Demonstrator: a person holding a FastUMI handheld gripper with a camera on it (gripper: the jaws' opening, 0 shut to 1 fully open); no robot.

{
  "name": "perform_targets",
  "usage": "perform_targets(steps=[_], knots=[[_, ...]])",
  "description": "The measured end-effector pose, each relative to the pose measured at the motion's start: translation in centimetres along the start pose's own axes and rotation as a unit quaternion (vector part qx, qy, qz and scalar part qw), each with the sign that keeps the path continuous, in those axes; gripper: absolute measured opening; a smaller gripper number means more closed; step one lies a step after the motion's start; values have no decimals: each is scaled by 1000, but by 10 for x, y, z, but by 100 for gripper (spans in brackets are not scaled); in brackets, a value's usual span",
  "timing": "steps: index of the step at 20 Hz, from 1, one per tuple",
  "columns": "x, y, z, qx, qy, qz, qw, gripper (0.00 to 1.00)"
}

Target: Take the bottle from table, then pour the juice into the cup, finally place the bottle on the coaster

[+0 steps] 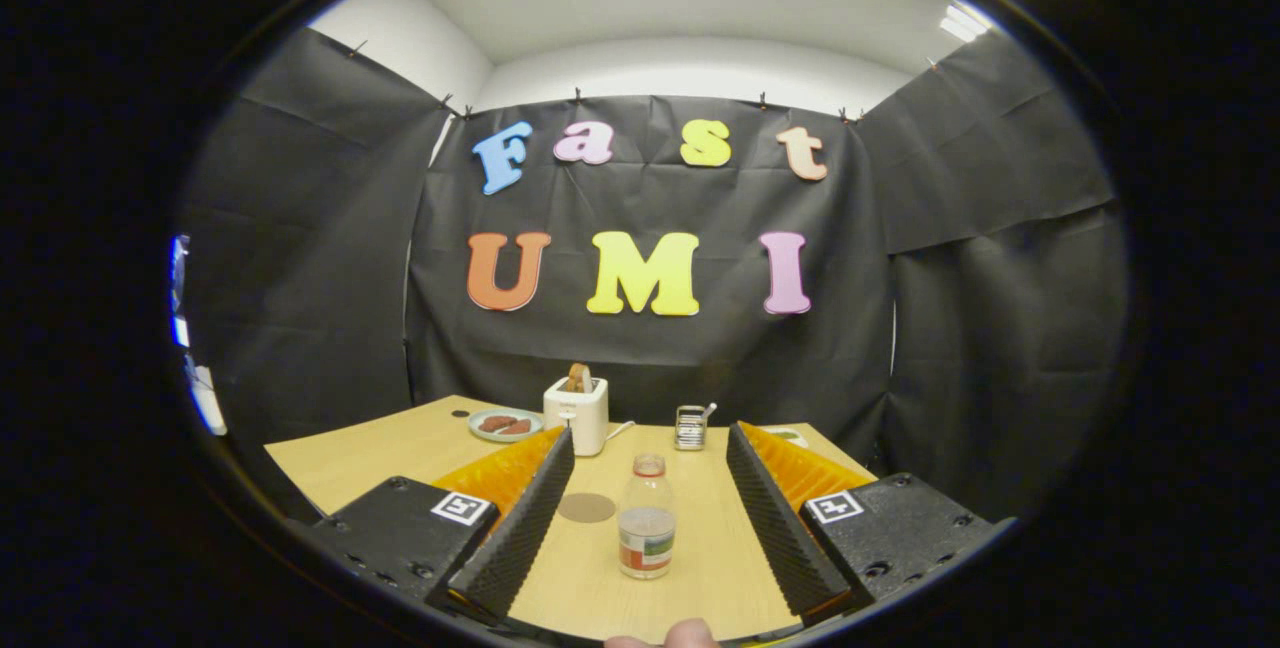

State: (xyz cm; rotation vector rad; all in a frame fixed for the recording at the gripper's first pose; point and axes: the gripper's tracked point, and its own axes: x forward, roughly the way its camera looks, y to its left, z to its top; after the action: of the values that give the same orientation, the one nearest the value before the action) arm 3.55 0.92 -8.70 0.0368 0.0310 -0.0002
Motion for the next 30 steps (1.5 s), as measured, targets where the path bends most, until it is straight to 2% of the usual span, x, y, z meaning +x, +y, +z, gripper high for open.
perform_targets(steps=[6,17,30], knots=[[20,-9,-55,-1,21,-21,1000,99],[67,-1,-155,-14,77,-22,997,99],[125,-10,-226,57,166,-27,984,99]])
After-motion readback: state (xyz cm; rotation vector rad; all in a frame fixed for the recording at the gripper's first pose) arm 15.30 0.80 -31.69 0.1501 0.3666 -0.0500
